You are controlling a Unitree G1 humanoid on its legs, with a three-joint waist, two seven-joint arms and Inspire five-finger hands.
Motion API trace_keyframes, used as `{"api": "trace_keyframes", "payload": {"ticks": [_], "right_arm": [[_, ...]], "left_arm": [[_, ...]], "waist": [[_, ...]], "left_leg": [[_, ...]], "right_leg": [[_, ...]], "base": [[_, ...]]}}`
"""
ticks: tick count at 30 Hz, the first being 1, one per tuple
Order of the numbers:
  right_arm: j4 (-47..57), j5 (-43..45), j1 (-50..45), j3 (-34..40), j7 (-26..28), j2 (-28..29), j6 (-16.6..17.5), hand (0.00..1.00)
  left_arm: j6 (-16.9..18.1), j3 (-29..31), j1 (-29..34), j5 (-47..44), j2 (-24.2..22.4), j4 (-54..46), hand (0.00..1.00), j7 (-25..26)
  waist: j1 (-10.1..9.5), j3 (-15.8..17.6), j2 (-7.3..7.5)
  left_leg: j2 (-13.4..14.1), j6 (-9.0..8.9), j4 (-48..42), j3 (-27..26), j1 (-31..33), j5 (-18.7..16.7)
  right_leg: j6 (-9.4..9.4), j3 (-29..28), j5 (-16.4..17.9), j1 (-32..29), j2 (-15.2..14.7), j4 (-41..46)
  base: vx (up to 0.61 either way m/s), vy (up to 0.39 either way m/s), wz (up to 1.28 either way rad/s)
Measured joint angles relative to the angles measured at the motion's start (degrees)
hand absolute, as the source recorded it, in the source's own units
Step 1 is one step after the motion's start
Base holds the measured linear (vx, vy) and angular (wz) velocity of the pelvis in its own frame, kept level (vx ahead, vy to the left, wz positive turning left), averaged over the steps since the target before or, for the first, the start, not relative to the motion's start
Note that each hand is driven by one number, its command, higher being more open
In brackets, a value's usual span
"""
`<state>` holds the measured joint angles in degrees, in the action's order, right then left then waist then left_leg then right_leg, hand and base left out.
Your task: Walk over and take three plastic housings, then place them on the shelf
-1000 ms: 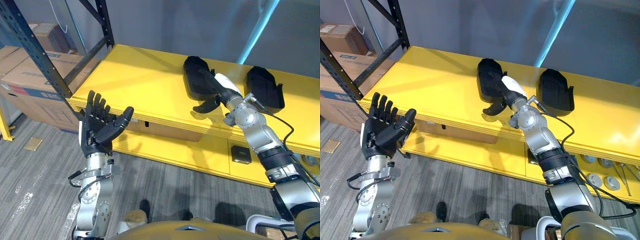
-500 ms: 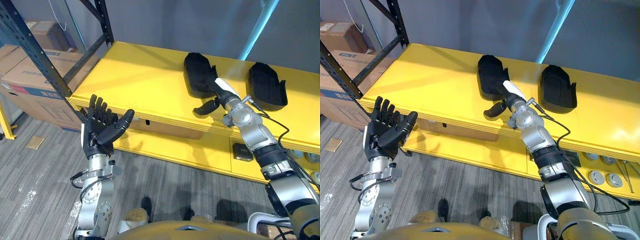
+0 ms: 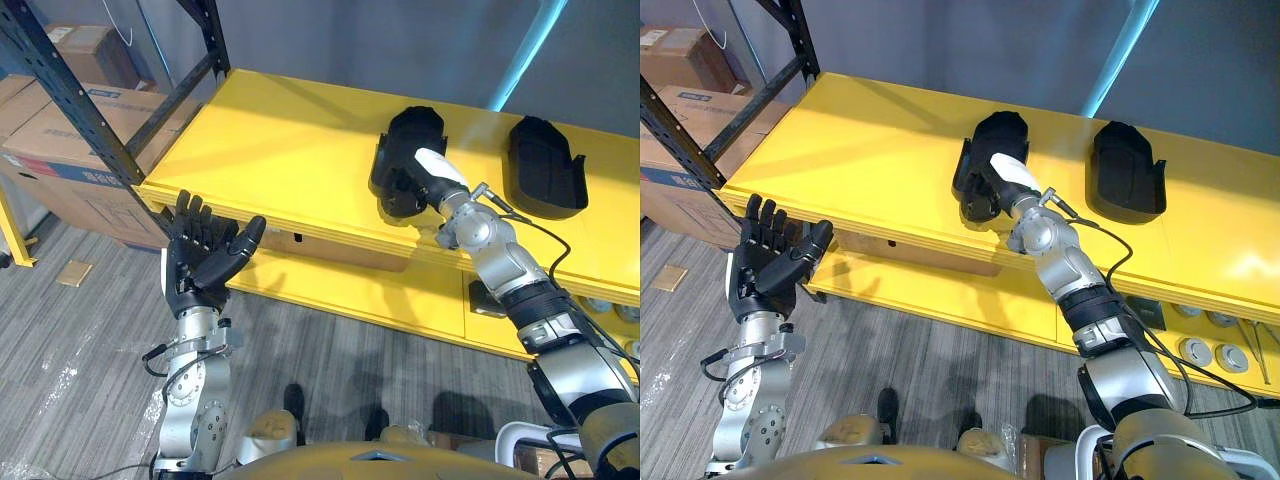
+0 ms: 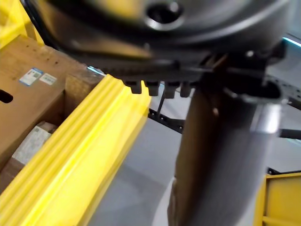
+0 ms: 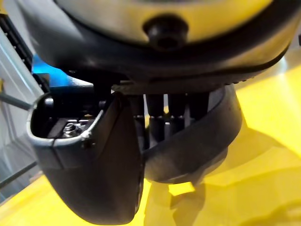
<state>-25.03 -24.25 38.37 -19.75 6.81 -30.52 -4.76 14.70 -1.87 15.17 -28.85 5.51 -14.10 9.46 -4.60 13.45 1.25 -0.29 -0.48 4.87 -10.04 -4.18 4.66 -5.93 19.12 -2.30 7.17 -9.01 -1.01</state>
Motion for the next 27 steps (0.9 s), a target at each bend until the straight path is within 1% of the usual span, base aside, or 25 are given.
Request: {"api": "trace_keyframes", "payload": {"ticks": [4,8,10,13,16,18,27], "right_arm": [[0.0,-0.1,0.7,0.0,-0.9,0.0,0.7,0.0],[-1.4,-0.4,0.9,-0.2,-2.6,0.0,3.1,0.0],[-1.9,-2.1,1.1,-0.6,-3.6,-0.1,4.2,0.0],[-3.8,-2.4,3.0,-2.7,-4.6,-0.4,5.5,0.0],[-4.7,-2.4,4.5,-3.9,-5.2,-0.9,5.6,0.0],[-5.9,-2.4,6.0,-4.2,-5.8,-1.0,5.7,0.0],[-9.6,-2.3,9.5,-5.0,-6.3,-1.1,5.7,0.0]], "left_arm": [[0.0,0.0,-0.1,0.0,0.0,-0.1,1.0,0.1],[0.0,-0.1,-0.1,0.0,0.0,-0.2,1.0,0.3],[0.0,-0.1,-0.1,0.0,0.0,-0.6,1.0,0.4],[0.0,-0.1,-0.1,0.0,0.0,-1.8,1.0,0.3],[0.1,0.0,-0.4,0.0,0.0,-2.0,1.0,0.3],[0.1,-0.1,-0.9,0.0,0.0,-1.9,1.0,0.3],[0.1,-0.6,-1.3,0.0,0.2,-1.6,1.0,0.4]], "waist": [[-0.01,0.9,-0.15],[-0.01,1.1,-0.16],[0.0,1.2,-0.16],[0.08,1.2,-0.22],[0.01,1.7,-0.44],[0.0,2.6,-0.7],[-0.51,3.0,-0.94]], "left_leg": [[0.0,0.03,0.0,0.0,0.0,0.0],[0.0,0.1,0.0,0.3,0.0,0.1],[0.0,0.11,0.0,0.3,0.0,0.1],[0.0,0.1,0.0,0.4,0.0,0.1],[0.0,0.06,0.0,0.7,0.0,0.1],[0.0,0.04,0.0,1.0,0.1,0.0],[0.0,0.37,-0.1,1.3,0.4,0.3]], "right_leg": [[0.0,0.0,0.0,0.0,0.0,0.0],[0.03,0.1,0.0,0.0,0.0,0.0],[0.11,0.1,0.1,0.1,0.0,0.0],[0.13,0.2,0.1,0.1,0.0,0.0],[0.17,0.5,0.1,0.2,0.0,0.0],[0.17,0.8,0.1,0.3,0.0,0.0],[0.19,1.2,0.1,0.3,0.0,-0.2]], "base": [[0.0,0.0,0.0],[0.0,0.0,0.0],[0.0,0.0,0.0],[0.0,0.0,0.0],[0.0,0.0,0.05],[0.0,0.01,0.08],[0.0,0.005,0.02]]}}
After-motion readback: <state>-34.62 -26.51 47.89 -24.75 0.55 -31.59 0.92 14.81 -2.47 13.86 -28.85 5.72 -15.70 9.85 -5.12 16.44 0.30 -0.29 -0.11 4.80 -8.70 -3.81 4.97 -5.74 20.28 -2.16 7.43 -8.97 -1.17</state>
